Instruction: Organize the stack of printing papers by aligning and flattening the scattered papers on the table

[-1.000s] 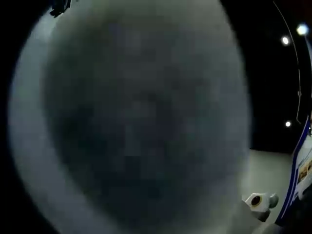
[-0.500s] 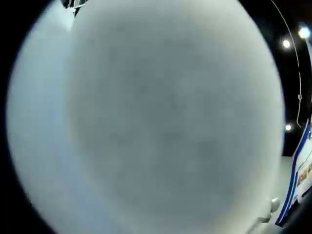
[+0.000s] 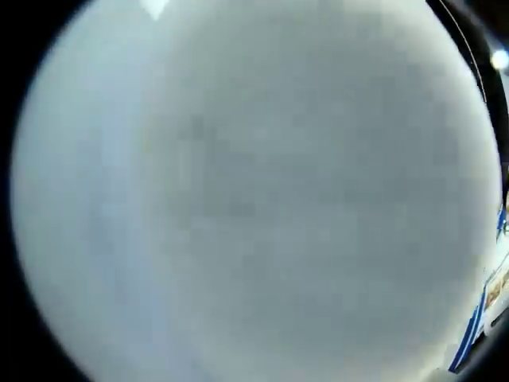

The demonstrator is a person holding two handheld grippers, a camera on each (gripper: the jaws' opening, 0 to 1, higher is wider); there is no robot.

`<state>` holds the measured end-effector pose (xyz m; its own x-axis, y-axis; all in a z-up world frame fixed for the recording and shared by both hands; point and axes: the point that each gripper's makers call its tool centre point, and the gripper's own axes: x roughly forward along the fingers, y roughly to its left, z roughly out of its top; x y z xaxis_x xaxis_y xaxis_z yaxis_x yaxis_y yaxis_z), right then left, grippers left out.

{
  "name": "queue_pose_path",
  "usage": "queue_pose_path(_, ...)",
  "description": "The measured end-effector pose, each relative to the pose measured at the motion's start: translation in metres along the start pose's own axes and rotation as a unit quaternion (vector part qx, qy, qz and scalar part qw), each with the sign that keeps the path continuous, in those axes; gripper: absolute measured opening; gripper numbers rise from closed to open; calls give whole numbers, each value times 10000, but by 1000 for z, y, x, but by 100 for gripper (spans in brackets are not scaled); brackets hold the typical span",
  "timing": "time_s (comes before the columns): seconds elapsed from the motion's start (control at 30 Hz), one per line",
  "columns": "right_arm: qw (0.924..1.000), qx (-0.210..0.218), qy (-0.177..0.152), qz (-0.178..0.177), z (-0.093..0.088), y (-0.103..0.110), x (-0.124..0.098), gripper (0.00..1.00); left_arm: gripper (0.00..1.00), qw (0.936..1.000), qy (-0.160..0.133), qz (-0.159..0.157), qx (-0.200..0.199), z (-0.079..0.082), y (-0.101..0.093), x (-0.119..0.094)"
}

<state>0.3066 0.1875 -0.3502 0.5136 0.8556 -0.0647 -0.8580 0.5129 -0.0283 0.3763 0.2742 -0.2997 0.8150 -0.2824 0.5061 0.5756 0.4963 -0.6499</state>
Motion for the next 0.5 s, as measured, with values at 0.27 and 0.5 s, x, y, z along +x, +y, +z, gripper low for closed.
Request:
queue_pose_path(0.27, 9989, 103, -273, -357, 11, -21, -9, 32, 6, 10000, -39, -17, -1, 1, -2, 0)
queue_pose_path(0.5, 9971, 186, -508, -533, 23, -36, -16, 34, 6, 9999, 87, -5, 146, -3, 0, 2)
